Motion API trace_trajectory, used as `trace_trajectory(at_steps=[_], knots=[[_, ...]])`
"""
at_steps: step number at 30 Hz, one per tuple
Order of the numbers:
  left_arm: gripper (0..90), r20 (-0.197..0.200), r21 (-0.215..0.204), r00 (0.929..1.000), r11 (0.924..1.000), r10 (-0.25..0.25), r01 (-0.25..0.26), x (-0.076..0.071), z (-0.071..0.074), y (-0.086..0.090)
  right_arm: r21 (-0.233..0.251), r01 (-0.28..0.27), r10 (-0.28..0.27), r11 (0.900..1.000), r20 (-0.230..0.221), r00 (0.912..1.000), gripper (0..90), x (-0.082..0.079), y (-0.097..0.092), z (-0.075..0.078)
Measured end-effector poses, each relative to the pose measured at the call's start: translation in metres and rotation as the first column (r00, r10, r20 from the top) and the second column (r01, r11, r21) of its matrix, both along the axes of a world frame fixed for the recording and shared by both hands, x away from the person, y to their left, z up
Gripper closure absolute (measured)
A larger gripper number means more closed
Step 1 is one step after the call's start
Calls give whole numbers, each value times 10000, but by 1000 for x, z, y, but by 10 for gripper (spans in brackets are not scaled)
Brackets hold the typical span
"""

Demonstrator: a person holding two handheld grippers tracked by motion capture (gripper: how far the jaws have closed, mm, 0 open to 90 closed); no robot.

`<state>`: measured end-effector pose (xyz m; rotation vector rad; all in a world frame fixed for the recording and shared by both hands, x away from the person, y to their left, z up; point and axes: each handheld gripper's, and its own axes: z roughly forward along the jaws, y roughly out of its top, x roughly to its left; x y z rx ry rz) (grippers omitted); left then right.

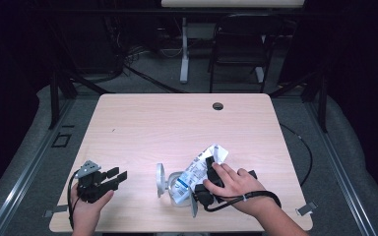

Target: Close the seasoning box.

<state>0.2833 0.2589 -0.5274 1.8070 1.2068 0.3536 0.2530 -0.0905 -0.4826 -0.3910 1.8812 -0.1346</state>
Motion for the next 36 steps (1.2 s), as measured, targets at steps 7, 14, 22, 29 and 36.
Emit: trace_trajectory(at_steps=[7, 14, 22, 29, 36], knots=[[570, -1, 11, 10000, 10000, -14, 14, 0, 0, 0, -19, 17, -17, 10000, 9, 10000, 822, 0, -1, -1], [569, -4, 14, 10000, 10000, -10, 10, 0, 0, 0, 94, 4, -3, 10000, -76, 10000, 826, 0, -1, 0], [569, -3, 16, 10000, 10000, -8, 8, 0, 0, 0, 140, 27, -25, 9999, -121, 9999, 828, -1, -1, 0], [569, -2, 17, 10000, 10000, -13, 13, 0, 0, 0, 242, 14, -8, 9997, -261, 9997, 828, -1, -2, 0], [569, -9, 5, 10000, 10000, 2, -2, 0, 0, 0, 295, 108, -97, 9995, -396, 9992, 834, -1, -2, 1]])
